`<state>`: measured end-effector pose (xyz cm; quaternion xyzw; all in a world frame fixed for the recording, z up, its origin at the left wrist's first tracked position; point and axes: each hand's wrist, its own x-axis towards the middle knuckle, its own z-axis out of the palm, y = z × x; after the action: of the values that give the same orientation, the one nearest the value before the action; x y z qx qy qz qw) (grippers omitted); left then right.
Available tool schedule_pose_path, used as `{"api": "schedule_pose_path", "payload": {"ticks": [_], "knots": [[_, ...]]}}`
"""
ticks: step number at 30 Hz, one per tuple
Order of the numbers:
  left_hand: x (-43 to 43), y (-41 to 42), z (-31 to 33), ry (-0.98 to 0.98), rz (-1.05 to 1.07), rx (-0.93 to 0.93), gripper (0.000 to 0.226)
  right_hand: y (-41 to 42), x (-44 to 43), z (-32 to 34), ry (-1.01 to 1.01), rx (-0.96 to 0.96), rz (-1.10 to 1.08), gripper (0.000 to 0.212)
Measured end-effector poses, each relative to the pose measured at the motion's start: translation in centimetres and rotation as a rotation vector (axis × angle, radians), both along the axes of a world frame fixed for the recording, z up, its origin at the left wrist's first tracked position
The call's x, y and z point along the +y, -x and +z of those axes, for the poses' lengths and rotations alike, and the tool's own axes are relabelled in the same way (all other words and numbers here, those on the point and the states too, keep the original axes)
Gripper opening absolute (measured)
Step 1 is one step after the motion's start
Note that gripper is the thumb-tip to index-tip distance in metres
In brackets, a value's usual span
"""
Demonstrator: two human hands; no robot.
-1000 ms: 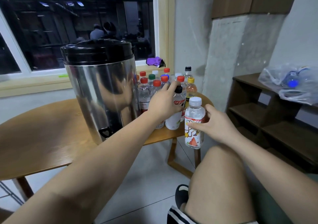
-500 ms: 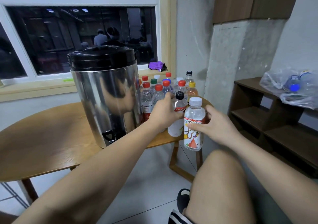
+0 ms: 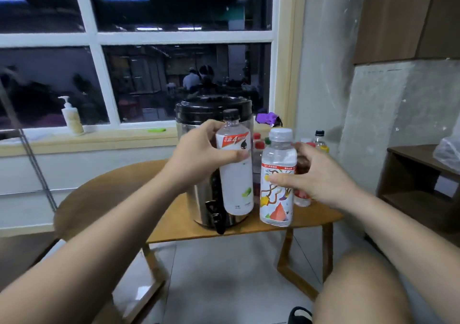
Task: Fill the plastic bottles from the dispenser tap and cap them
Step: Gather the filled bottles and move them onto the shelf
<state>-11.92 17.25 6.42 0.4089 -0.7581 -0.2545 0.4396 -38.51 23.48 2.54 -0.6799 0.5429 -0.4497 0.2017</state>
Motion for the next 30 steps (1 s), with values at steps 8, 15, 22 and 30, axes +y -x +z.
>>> {"api": "schedule_pose_path", "payload": {"ticks": [8, 15, 22, 30], "knots": [[1.3, -14.5, 1.1, 0.025, 0.216, 0.112, 0.054, -13.8, -4.1, 3.7, 0.022, 0.007, 0.220, 0.054], [1.4, -28.3, -0.6, -0.018, 0.481, 0.169, 0.049, -27.7, -10.5, 4.2, 0.011, 0.063, 0.374, 0.071], [1.7, -39.3, -2.8, -0.037, 0.729, 0.126, 0.062, -41.1, -15.0, 3.9, -0.021, 0.087, 0.507, 0.061], [0.3, -45.8, -9.2, -0.107, 0.933, 0.132, 0.058, -53.3, -18.7, -0.7, -0.086, 0.137, 0.604, 0.060]]}}
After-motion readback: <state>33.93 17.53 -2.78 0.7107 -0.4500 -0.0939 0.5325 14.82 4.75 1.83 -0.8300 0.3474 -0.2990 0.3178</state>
